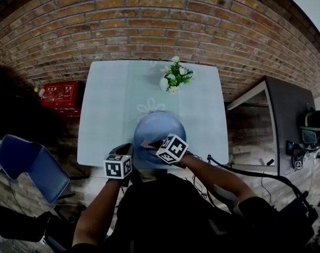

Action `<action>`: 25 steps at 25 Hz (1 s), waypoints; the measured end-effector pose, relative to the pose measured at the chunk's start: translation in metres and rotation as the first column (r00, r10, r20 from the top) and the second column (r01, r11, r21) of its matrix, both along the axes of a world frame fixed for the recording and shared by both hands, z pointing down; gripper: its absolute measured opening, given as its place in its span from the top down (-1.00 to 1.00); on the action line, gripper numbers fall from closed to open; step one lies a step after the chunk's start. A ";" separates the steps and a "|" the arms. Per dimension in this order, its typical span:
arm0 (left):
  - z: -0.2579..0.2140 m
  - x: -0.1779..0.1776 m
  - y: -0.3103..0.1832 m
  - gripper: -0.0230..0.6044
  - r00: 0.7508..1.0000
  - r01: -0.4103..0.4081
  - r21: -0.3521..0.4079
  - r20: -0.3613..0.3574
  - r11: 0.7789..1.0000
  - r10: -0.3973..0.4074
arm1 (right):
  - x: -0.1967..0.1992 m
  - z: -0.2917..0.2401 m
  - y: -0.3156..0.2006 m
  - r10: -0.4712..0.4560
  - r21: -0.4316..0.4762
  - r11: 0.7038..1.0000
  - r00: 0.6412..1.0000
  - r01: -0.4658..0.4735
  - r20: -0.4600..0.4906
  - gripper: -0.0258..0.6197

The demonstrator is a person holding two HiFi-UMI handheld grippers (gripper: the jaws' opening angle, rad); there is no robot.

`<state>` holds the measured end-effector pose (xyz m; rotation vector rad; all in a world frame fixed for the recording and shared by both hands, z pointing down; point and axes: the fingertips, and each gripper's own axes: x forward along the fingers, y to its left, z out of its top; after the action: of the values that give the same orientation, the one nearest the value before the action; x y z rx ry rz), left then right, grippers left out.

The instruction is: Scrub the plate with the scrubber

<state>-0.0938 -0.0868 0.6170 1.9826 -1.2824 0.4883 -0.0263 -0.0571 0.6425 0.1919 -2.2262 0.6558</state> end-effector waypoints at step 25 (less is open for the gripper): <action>0.013 0.021 -0.007 0.84 0.998 -0.029 -0.021 0.062 0.999 0.031 | 0.043 -0.008 -0.093 -0.147 0.497 0.837 0.970 0.227 -0.195 0.71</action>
<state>-0.0728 -0.0942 0.6302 1.9861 -1.2820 0.5793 0.0171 -0.1501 0.6347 0.2764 -2.1930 -0.0797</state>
